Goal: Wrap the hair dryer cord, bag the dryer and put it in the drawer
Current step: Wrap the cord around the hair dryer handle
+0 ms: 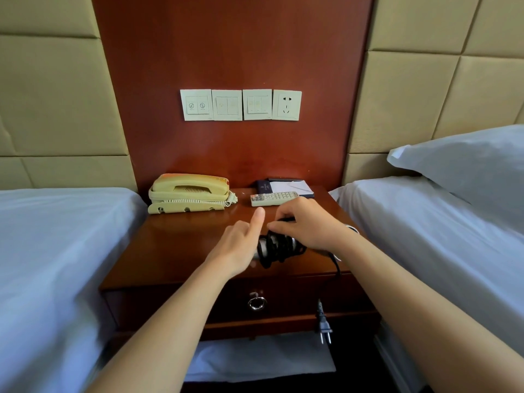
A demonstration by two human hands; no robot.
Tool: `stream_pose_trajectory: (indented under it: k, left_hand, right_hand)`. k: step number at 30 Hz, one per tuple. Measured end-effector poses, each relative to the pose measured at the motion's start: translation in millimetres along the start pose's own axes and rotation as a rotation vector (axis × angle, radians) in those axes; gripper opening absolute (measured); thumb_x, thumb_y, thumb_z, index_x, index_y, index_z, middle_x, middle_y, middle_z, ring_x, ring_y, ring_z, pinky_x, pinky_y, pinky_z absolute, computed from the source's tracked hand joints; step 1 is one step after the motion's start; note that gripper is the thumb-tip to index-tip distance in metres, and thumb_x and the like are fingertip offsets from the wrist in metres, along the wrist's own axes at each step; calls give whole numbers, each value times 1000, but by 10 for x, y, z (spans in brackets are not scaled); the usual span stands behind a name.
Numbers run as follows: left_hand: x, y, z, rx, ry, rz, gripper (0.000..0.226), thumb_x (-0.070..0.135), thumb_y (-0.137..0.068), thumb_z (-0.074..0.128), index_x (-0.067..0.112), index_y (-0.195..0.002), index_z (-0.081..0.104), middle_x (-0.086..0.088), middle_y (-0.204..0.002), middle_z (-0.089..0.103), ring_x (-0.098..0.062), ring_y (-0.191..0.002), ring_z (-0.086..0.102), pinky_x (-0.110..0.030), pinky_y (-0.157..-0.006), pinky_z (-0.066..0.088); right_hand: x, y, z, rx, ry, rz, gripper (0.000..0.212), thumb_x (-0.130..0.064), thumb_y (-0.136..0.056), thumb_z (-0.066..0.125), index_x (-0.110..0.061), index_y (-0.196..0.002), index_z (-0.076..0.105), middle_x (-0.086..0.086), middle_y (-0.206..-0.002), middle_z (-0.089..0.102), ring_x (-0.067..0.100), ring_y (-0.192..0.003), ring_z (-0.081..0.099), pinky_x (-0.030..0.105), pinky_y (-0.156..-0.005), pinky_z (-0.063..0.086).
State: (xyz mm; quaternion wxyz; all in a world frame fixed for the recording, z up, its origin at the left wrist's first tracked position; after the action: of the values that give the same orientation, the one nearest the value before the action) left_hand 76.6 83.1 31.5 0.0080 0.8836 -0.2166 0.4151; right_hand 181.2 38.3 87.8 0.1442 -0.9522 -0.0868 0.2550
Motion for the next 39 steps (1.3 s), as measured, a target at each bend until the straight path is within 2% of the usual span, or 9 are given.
stream_pose_trajectory:
  k: [4, 8, 11, 16, 21, 25, 31, 34, 39]
  left_hand:
    - [104, 81, 110, -130, 9, 84, 74, 82, -71, 22, 12, -59, 40, -5, -56, 47, -17, -50, 55, -35, -62, 47]
    - [111, 67, 216, -202, -146, 124, 66, 77, -63, 55, 19, -93, 68, -2, -70, 63, -15, -57, 58, -36, -61, 49]
    - [168, 56, 212, -180, -178, 166, 53, 67, -78, 49, 20, -91, 69, -4, -66, 67, -27, -56, 63, -44, -59, 53]
    - [229, 64, 160, -126, -251, 181, 37, 47, -93, 41, 20, -87, 65, -2, -66, 58, -23, -62, 61, -41, -62, 52]
    - [241, 52, 165, -141, -223, 208, 43, 47, -94, 38, 19, -65, 52, 0, -59, 53, -32, -66, 65, -43, -61, 50]
    - [203, 25, 142, -154, -201, 207, 47, 48, -94, 39, 15, -63, 49, -2, -54, 47, -38, -65, 64, -36, -54, 37]
    - [54, -18, -70, -76, -194, 162, 48, 45, -95, 42, 16, -57, 43, -3, -52, 50, -27, -55, 65, -33, -56, 39]
    - [-43, -19, -170, -59, -205, 110, 50, 46, -95, 42, 16, -56, 41, -2, -48, 46, -17, -49, 65, -32, -57, 41]
    - [-45, -5, -210, -62, -237, 104, 51, 47, -95, 41, 17, -54, 36, 1, -45, 36, -29, -58, 66, -30, -58, 37]
  right_hand:
    - [72, 23, 19, -39, -6, 56, 29, -28, -83, 68, -13, -61, 58, 3, -58, 50, 13, -54, 39, 18, -47, 30]
    - [154, 41, 87, -119, -110, 130, 29, -33, -81, 70, -9, -66, 65, 6, -61, 51, 17, -58, 42, 28, -54, 33]
    - [173, 50, 97, -158, -219, 148, 28, -33, -81, 70, -9, -66, 67, 9, -61, 52, 22, -59, 41, 32, -56, 32]
    - [143, 99, 95, -255, -349, 195, 15, -23, -88, 63, -8, -90, 67, -10, -63, 60, 6, -52, 44, 17, -46, 35]
    - [181, 156, 103, -377, -564, 262, 15, -12, -92, 56, -3, -99, 65, 1, -74, 60, 1, -47, 45, 15, -48, 41]
    - [200, 185, 137, -407, -796, 318, 15, -4, -94, 50, -2, -105, 60, 2, -63, 41, 4, -45, 38, 16, -46, 42]
    - [190, 237, 88, -400, -1021, 348, 31, 0, -95, 43, -3, -125, 49, -1, -59, 40, 3, -40, 35, 13, -36, 31]
    - [204, 249, 12, -385, -917, 325, 23, -5, -97, 42, -3, -116, 55, -2, -57, 38, 1, -37, 24, 11, -32, 20]
    - [284, 204, -197, -269, -450, 265, 23, -18, -95, 52, -4, -86, 67, -10, -44, 37, 4, -37, 26, 13, -36, 21]
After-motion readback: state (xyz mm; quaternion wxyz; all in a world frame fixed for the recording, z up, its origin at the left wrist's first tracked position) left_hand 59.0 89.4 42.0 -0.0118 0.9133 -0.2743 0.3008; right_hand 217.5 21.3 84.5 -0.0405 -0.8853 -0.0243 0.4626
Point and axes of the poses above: each hand's wrist, its own y-axis away from the middle knuckle, its own z-axis out of the palm, x = y × z, the point moved 9 cm from there along -y, towards the middle knuckle
